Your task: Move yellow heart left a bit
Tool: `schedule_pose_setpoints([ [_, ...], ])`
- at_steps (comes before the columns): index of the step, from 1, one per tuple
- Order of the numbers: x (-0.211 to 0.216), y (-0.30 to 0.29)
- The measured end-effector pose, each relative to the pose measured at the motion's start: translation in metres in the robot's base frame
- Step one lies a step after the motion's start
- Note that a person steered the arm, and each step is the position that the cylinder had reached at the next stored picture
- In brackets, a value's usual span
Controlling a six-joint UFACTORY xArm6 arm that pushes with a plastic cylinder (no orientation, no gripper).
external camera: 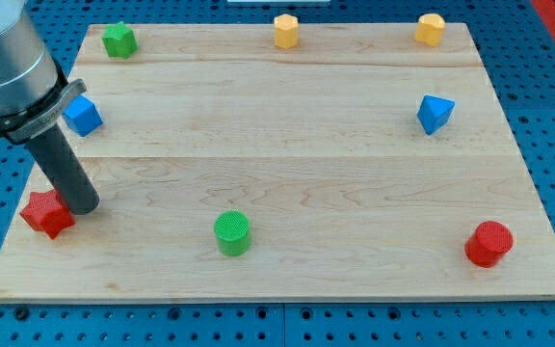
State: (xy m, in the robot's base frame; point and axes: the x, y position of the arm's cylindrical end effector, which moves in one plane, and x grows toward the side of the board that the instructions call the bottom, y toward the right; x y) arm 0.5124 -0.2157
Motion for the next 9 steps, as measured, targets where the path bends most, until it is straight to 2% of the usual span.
schedule_pose_setpoints([
  [1, -0.005, 0.024],
  [2, -0.043, 0.062],
  [4, -0.147, 0.077],
  [6, -0.158, 0.248],
  [7, -0.190, 0.314],
  [9, -0.219, 0.480],
])
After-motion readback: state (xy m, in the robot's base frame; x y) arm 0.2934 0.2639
